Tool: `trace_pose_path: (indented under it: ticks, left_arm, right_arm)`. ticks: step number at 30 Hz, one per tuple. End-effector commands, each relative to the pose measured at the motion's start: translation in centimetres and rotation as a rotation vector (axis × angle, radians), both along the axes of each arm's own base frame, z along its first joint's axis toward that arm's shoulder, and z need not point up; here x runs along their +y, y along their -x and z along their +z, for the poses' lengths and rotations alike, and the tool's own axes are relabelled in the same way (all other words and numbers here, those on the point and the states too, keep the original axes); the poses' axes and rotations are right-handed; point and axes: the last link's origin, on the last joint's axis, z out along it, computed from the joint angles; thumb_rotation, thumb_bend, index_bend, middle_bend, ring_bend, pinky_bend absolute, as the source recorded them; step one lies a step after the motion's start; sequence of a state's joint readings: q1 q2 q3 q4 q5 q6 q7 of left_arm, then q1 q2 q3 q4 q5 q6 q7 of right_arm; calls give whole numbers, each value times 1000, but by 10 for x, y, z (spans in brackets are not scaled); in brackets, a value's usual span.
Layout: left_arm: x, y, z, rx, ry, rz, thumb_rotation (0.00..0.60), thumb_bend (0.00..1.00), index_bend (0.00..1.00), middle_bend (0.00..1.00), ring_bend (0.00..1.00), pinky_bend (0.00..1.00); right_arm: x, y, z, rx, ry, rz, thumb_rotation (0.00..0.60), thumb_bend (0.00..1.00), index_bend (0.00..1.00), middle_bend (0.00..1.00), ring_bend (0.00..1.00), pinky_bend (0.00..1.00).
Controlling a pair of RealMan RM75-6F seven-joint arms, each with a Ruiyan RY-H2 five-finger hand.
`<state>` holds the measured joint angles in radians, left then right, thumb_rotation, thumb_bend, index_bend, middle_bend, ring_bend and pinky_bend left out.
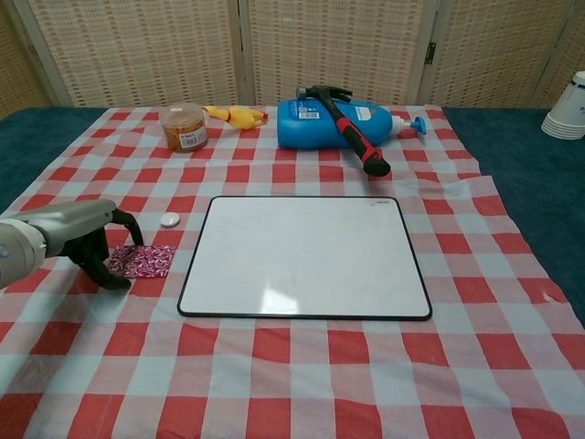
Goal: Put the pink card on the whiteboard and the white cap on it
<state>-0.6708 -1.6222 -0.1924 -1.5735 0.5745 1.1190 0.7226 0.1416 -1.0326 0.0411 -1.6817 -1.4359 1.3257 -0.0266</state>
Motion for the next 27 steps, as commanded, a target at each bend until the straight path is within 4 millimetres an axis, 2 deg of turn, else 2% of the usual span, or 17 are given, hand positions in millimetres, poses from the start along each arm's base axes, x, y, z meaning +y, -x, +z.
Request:
trace_pose_path:
  ticks: [1,8,15,22,27]
  left_arm:
    - [1,-2,2,-2,-5,-4,600,250,362,1000,1000,1000]
    - [3,-4,4,3,-12,-2,600,261,409,1000,1000,1000]
    - [4,-5,9,-5,-24,-9,600,261,413,1000,1000,1000]
    - [4,-19,22,-21,-52,-46,600,261,412,1000,1000,1000]
    - [6,-42,25,-35,-53,-104,600,262,412,1000,1000,1000]
  right_arm:
    - [0,0,0,0,0,0,600,40,0,0,0,0]
    - [0,0,0,0,-1,1,600,40,0,0,0,0]
    - [0,0,1,0,2,0,600,40,0,0,0,0]
    - [0,0,0,0,2,1,600,40,0,0,0,0]
    - [0,-1,0,1,0,3,600,40,0,0,0,0]
